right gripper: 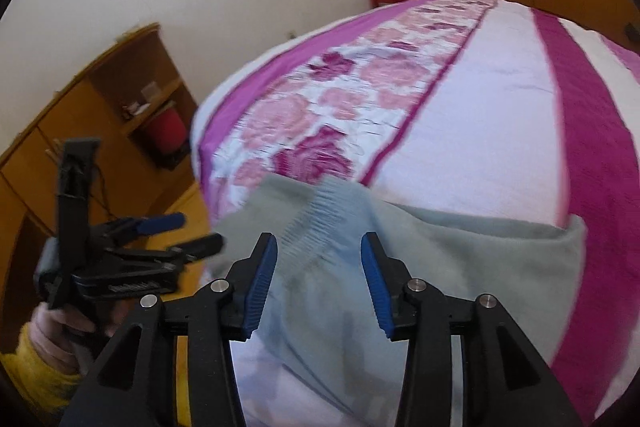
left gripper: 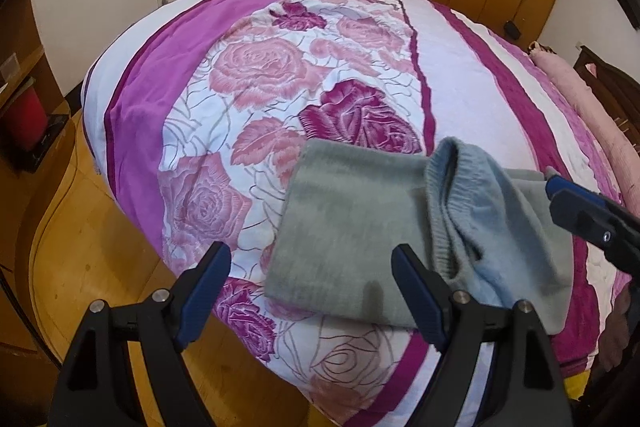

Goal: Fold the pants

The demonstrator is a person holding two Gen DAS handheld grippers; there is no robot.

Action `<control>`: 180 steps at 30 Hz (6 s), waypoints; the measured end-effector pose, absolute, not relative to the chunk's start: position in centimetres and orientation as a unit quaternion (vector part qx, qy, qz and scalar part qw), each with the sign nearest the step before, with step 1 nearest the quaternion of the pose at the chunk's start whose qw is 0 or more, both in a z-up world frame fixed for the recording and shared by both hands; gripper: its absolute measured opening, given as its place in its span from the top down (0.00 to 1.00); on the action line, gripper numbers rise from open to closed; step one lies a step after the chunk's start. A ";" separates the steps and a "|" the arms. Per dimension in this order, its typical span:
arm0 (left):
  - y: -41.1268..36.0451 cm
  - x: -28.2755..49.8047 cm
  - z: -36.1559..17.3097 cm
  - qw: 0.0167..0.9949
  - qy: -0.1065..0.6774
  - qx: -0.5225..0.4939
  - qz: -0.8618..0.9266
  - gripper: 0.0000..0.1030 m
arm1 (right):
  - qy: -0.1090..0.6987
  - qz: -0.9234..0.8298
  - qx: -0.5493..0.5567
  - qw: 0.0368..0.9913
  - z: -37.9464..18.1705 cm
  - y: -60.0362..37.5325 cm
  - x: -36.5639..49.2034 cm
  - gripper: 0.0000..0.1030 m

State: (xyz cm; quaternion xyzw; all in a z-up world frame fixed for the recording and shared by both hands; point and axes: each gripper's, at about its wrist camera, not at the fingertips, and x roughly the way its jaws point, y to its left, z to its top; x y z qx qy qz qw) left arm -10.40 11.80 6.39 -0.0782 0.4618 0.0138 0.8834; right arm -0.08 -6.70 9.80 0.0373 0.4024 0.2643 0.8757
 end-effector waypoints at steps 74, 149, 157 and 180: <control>3.4 -7.5 5.8 0.870 0.487 -0.048 -0.068 0.24 | 0.444 0.087 0.101 0.886 4.0 -22.1 -3.0 0.72; 10.5 -8.0 11.4 0.915 0.391 -0.093 -0.037 0.84 | 0.451 0.107 0.120 0.878 2.5 -21.2 -4.1 0.67; 14.0 -7.1 5.7 0.882 0.451 -0.139 -0.010 0.74 | 0.459 0.108 0.108 0.875 2.4 -20.5 -3.7 0.67; 9.6 -5.1 9.3 0.903 0.411 -0.117 -0.037 0.84 | 0.411 0.151 0.108 0.893 6.7 -16.0 4.0 0.68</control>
